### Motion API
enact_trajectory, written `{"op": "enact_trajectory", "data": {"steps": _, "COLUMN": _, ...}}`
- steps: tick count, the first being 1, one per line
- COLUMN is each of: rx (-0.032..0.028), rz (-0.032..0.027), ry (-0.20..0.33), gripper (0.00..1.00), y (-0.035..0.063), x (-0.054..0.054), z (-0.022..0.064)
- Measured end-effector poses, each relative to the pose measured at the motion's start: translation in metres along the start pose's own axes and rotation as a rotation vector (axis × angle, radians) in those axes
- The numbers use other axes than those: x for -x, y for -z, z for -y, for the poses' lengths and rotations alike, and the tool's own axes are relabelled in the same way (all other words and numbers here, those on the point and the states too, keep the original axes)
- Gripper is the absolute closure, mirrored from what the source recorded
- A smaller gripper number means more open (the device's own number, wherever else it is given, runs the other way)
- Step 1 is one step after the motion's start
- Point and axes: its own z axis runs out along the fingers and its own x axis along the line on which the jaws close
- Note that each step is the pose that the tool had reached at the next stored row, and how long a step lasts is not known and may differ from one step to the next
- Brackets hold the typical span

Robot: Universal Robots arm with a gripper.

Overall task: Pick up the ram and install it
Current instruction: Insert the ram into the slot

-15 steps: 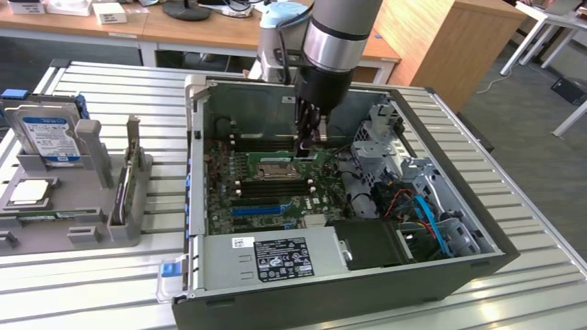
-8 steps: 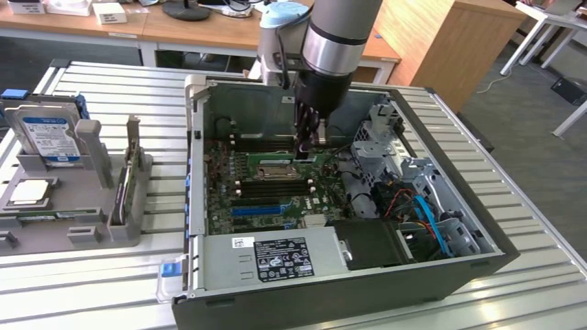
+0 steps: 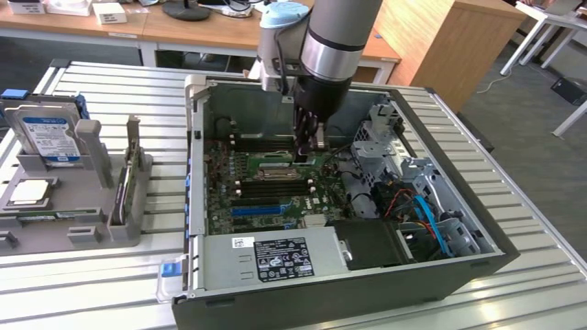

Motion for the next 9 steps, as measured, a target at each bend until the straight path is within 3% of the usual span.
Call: {"op": "enact_trajectory", "data": {"steps": 9, "rx": 0.0001, "rz": -0.0002, "ry": 0.000, "gripper": 0.88, "y": -0.0071, "x": -0.0001, "z": -0.0001}}
